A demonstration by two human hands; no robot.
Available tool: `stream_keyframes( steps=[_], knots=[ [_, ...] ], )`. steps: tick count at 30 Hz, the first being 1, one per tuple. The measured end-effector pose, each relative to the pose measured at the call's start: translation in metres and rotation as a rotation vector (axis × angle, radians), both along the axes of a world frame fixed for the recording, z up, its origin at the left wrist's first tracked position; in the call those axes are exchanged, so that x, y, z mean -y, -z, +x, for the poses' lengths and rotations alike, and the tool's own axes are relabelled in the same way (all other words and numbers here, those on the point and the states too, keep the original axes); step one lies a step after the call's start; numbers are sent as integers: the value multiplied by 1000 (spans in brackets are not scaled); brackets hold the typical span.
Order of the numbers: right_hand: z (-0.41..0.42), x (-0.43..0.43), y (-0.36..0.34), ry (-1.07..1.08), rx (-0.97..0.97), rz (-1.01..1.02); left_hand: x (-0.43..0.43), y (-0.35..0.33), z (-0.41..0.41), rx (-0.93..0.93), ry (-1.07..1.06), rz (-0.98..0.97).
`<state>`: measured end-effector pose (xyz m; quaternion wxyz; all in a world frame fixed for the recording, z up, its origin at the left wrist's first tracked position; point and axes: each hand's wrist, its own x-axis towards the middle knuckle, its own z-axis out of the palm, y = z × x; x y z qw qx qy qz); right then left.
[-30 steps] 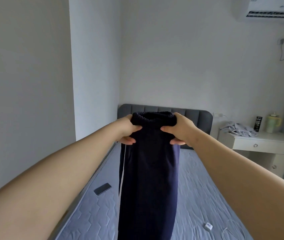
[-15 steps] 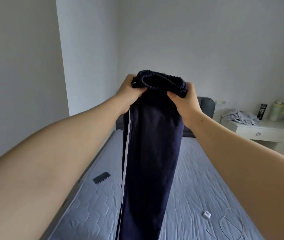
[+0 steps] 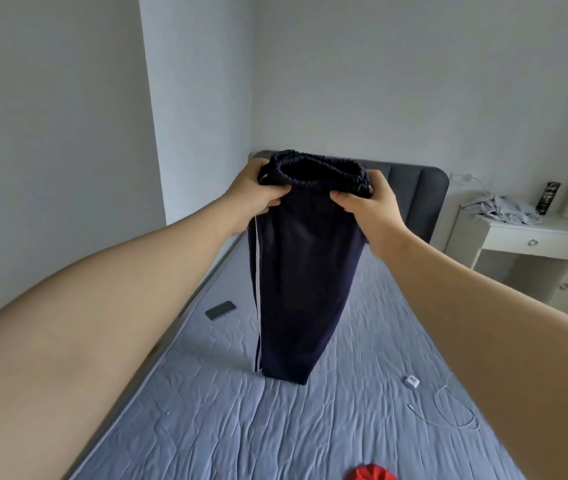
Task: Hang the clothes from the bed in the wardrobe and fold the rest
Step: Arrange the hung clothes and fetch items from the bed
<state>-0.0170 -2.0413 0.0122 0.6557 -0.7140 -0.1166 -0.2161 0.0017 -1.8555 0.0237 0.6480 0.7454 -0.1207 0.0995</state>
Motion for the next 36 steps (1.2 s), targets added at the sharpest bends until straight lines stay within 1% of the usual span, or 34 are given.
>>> stream_keyframes(
  steps=[4,8,11,15,18,21,23,27,33,36],
  knots=[
    [-37,-7,48,19,-105,1,-12,48,-39,-156,22,5],
    [-81,-23,78,61,-236,-80,-33,84,-84,-284,-59,-23],
    [-114,-35,95,80,-310,-128,-51,103,-115,-369,-59,60],
    [-160,-53,128,101,-385,-122,-71,132,-153,-395,17,160],
    [-186,-58,156,95,-472,-190,-80,164,-174,-443,35,215],
    [-206,-60,192,80,-587,-216,-86,204,-189,-538,67,263],
    [-215,-61,219,73,-654,-197,-88,232,-197,-605,71,295],
    [-218,-64,261,83,-751,-186,-90,275,-202,-682,62,296],
    [-198,-55,324,73,-889,-178,-81,338,-181,-798,45,331],
    [-177,-48,358,60,-968,-229,-73,374,-164,-870,25,330]
  ],
)
